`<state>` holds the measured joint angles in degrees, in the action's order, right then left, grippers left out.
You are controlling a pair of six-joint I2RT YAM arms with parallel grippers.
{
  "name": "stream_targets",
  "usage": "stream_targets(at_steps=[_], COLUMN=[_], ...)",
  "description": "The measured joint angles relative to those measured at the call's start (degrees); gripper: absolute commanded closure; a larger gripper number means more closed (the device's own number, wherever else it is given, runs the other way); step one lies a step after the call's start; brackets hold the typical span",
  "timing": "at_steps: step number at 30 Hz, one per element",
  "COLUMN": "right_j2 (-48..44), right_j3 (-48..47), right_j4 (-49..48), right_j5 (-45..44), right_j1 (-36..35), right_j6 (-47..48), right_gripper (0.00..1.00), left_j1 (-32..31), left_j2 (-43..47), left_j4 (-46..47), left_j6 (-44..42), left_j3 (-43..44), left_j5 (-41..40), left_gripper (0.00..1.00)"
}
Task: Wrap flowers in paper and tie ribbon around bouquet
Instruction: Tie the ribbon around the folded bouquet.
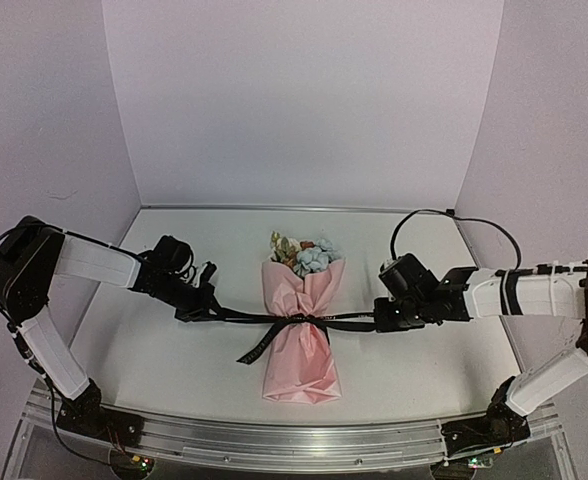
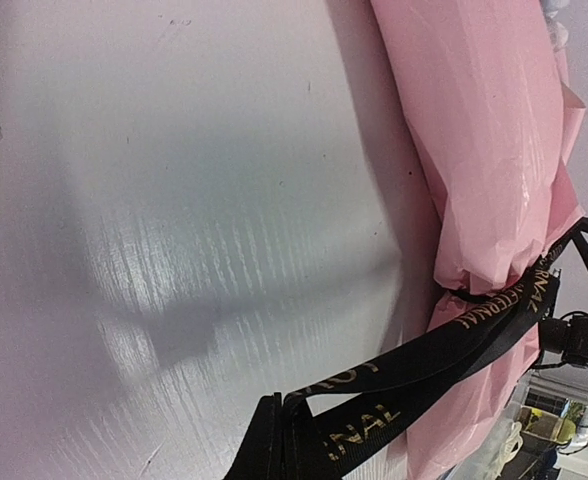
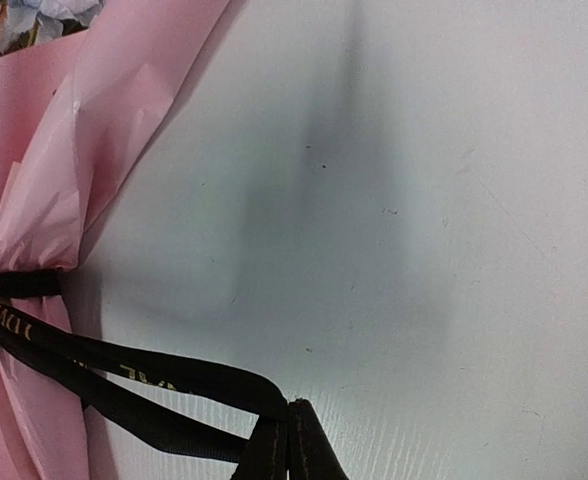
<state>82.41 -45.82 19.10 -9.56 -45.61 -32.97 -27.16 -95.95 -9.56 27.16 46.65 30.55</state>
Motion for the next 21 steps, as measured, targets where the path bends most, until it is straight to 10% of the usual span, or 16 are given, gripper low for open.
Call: stream_targets(at_steps=[12, 21], right_j2=[-1.7, -0.7], right_j3=[-0.3, -5.4], right_j4=[2.9, 16.9], right_j5=[2.8, 4.7], right_j1=[0.3, 3.3], right_j6=[-2.1, -3.6], right_gripper=[1.00, 0.68], left_j1=[0.2, 4.0], left_j2=[4.8, 9.3], left_j4=[2.6, -0.9], left_j6=[1.5, 0.7], left_j3=[-3.3, -3.3], left_j5=[1.4, -2.1], left_gripper=[1.00, 0.52])
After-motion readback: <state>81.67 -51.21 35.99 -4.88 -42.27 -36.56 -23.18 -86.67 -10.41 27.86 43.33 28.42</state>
